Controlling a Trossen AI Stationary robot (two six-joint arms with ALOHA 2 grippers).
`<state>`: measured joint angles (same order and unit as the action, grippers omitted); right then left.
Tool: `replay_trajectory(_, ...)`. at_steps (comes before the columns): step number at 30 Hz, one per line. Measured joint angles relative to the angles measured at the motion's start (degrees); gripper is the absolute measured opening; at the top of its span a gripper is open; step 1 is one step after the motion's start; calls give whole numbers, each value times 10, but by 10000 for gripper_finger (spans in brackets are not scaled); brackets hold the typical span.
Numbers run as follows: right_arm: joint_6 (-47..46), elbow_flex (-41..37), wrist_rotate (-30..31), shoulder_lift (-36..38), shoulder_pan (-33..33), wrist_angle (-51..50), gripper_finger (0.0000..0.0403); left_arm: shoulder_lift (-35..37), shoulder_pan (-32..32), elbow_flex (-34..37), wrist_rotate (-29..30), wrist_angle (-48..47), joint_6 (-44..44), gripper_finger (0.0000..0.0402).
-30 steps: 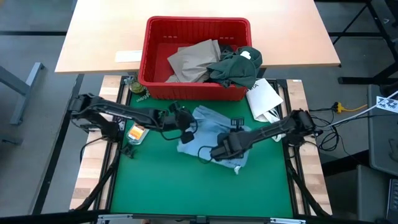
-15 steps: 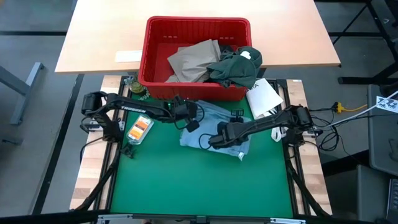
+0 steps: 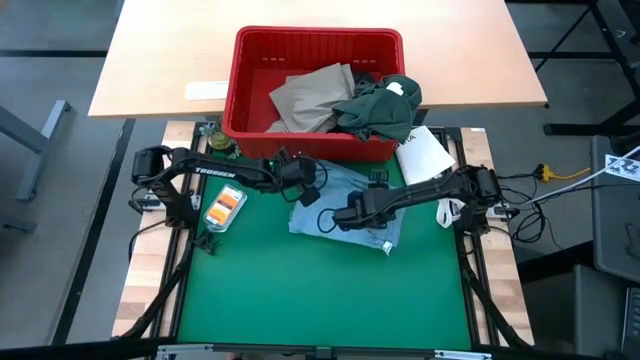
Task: Fold Laundry from Bin
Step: Fold the blue pants
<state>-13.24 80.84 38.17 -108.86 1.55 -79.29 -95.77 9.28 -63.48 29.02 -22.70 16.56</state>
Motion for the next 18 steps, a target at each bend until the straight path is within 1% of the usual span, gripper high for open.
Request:
replay_trajectory(4,1,0,31,0,-11,0,129,0,6,0,15,-3,37,135)
replay_trajectory(7,1,0,53,0,-18,0,157,0,7,0,21,-4,37,135)
replay_trajectory(9,1,0,55,0,-24,0,169,2,6,0,20,-5,27,131)
replay_trajectory(13,1,0,39,0,-27,-3,177,19,-4,0,19,-5,22,117)
replay_trajectory(18,1,0,-25,0,-27,-22,178,52,-33,0,1,-11,-11,101)
